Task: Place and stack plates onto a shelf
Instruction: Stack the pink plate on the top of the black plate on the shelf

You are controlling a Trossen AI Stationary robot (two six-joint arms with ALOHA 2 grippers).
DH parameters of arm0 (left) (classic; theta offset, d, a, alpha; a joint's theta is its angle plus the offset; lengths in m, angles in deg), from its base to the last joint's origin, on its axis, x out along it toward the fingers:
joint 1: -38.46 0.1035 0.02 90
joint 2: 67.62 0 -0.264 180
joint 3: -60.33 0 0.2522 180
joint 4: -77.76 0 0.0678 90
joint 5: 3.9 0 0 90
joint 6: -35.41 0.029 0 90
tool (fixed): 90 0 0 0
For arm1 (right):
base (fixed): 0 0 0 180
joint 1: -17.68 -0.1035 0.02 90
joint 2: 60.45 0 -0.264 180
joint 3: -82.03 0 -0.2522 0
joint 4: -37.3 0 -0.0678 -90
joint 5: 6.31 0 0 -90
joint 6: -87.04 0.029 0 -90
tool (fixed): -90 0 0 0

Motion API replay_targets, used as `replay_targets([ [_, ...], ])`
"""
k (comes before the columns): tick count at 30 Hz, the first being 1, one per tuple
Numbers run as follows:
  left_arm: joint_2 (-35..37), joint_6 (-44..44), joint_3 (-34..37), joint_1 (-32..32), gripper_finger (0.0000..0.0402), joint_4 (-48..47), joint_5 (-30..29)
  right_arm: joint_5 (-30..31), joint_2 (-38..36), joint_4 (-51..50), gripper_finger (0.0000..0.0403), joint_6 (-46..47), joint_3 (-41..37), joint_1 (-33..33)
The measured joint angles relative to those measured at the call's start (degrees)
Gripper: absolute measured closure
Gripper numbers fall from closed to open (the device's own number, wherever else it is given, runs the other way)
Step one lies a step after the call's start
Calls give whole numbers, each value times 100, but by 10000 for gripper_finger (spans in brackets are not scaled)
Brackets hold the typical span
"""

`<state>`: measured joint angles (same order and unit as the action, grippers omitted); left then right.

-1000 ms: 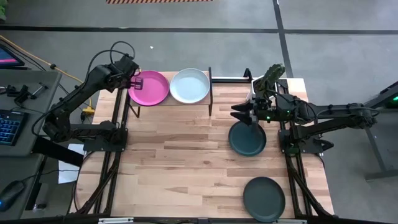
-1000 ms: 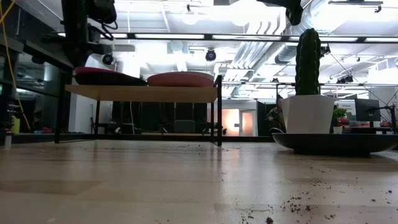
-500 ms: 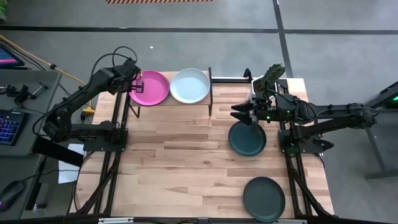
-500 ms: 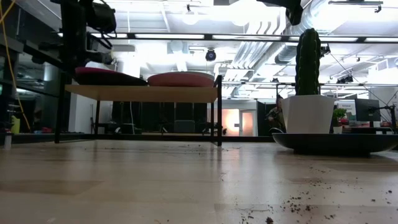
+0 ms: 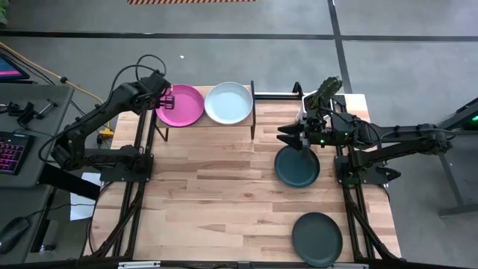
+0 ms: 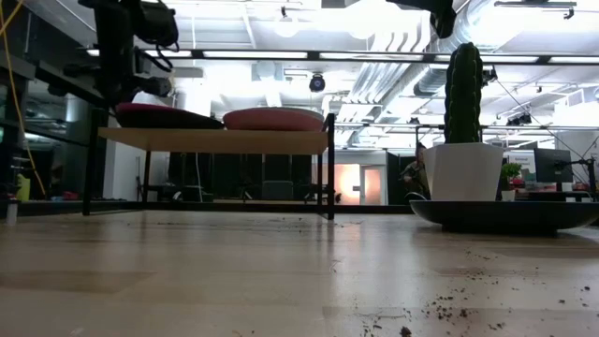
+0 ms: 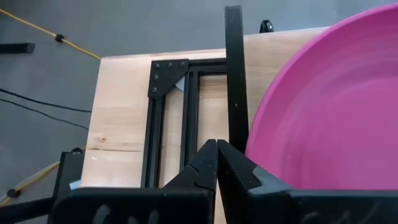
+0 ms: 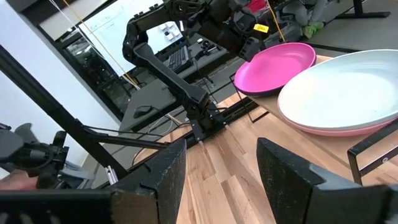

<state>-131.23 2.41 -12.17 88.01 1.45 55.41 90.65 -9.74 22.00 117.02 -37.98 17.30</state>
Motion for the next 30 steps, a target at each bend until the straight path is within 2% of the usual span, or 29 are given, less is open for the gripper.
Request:
replay_targets([
  [14,5,-93,-2,-174,401,374,-114,186,0,1,224,-36,1,0],
  [20,127,24,-11,-180,401,943,53,188,0,1,224,-37,0,2],
  [24,143,151,-11,-232,401,903,29,188,0,1,224,-37,-1,1],
  [30,299,167,-11,-326,401,425,-441,188,0,2,224,-37,1,2],
])
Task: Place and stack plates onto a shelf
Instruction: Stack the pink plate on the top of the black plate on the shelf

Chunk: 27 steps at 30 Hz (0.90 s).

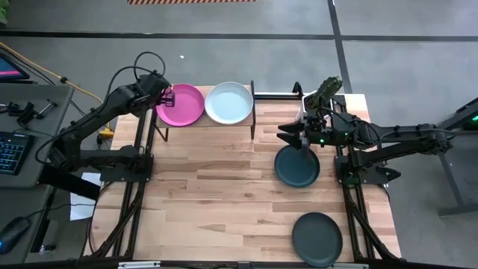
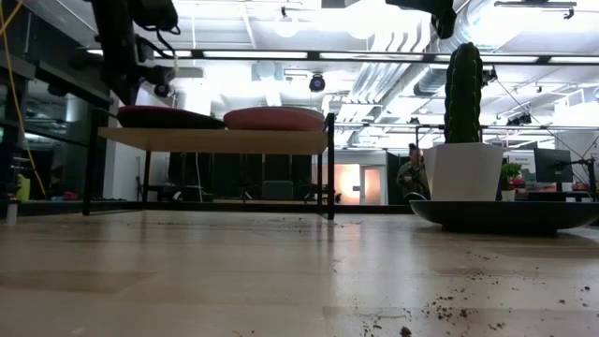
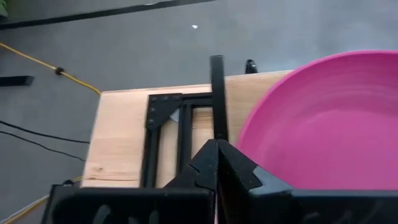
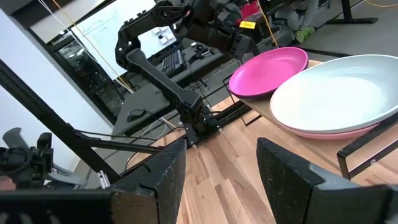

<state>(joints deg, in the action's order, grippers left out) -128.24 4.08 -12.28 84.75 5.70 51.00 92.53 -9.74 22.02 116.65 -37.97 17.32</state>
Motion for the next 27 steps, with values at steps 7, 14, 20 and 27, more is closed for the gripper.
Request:
replay_targets([
  [7,-131,-212,0,-1,401,0,-165,59,0,0,224,-4,-2,0],
  [14,-340,-313,4,-272,401,388,236,59,0,0,224,35,-2,0],
  [20,-421,-505,6,-459,401,367,279,60,0,-1,224,9,-2,0],
  [27,-707,-733,7,-706,401,368,342,60,0,0,224,4,-2,0],
])
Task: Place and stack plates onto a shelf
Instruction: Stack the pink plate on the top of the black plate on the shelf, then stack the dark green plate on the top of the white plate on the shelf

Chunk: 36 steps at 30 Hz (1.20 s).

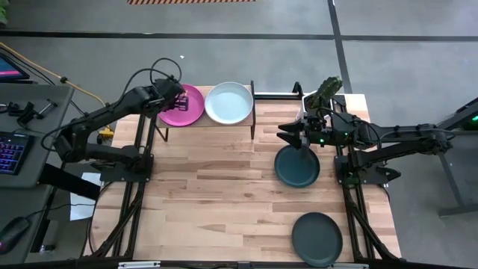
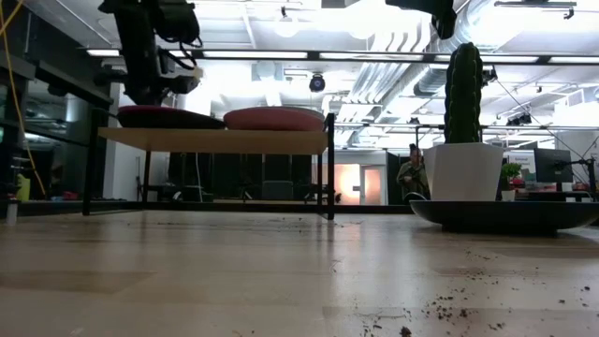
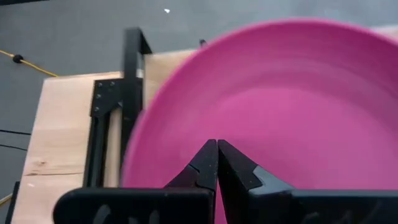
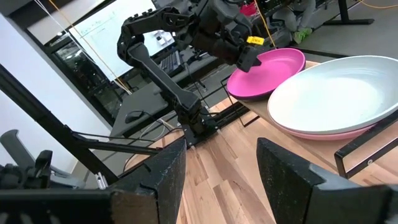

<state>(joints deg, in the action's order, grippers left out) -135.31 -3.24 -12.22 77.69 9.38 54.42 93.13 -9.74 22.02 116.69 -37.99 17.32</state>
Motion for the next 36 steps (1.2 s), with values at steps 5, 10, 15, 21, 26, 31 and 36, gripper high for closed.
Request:
replay_targets([
  [5,-235,-75,0,-204,401,3,52,-1,0,0,224,9,0,0],
  [10,-410,-186,-7,-333,401,34,-14,-1,0,0,224,0,0,0],
  [15,-536,-330,-11,-426,401,101,-32,-1,0,0,224,-2,0,0],
  [21,-328,-324,2,-423,401,82,-19,-3,0,0,224,7,0,0],
  [26,129,-221,-61,-284,401,94,-73,-3,0,0,224,8,0,0],
  [31,705,-143,-61,-317,401,124,-83,-5,0,0,224,10,0,0],
  [36,1410,451,38,-693,401,703,254,68,0,0,224,13,0,-2],
])
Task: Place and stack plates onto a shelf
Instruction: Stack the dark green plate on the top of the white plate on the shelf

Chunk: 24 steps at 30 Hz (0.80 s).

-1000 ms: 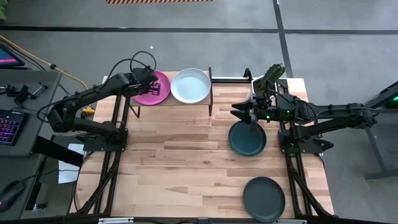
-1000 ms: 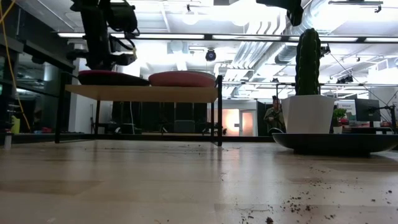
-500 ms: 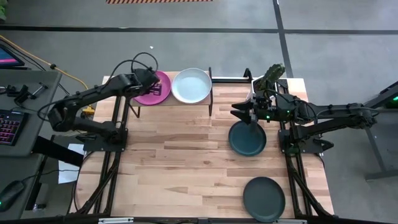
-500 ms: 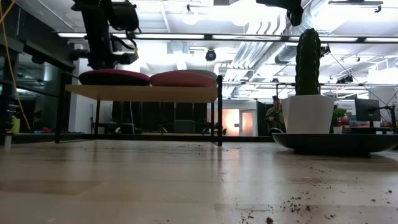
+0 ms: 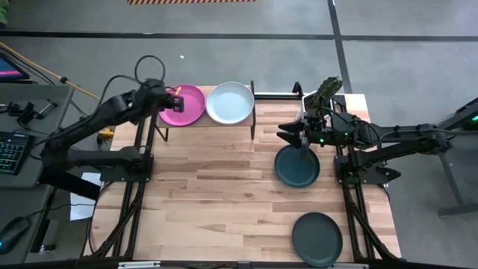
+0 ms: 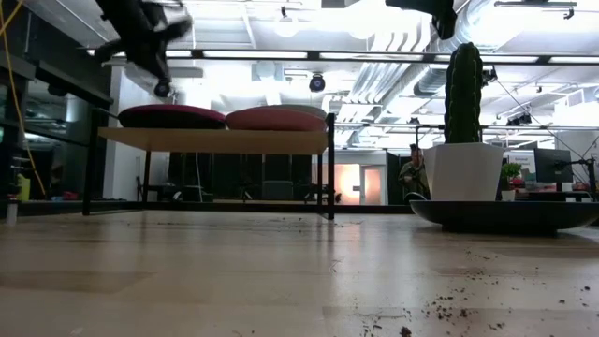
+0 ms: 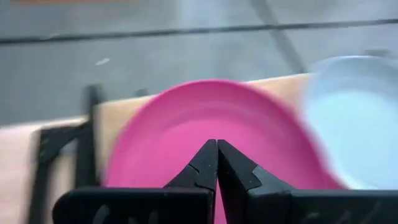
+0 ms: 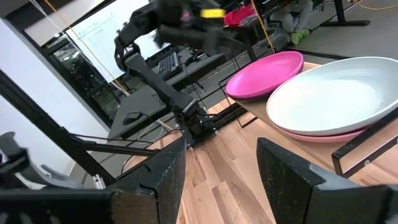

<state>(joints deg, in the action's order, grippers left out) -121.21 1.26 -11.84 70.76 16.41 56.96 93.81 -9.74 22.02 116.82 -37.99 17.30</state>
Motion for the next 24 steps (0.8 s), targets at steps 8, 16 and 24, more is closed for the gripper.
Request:
replay_targets([
  [8,1678,396,1164,-971,401,2602,1332,62,0,0,224,0,0,0],
  [16,2755,120,2305,-1709,401,4363,1592,69,0,2,224,0,0,2],
  [24,2757,138,2316,-1886,401,4413,1555,181,0,2,224,-10,0,0],
])
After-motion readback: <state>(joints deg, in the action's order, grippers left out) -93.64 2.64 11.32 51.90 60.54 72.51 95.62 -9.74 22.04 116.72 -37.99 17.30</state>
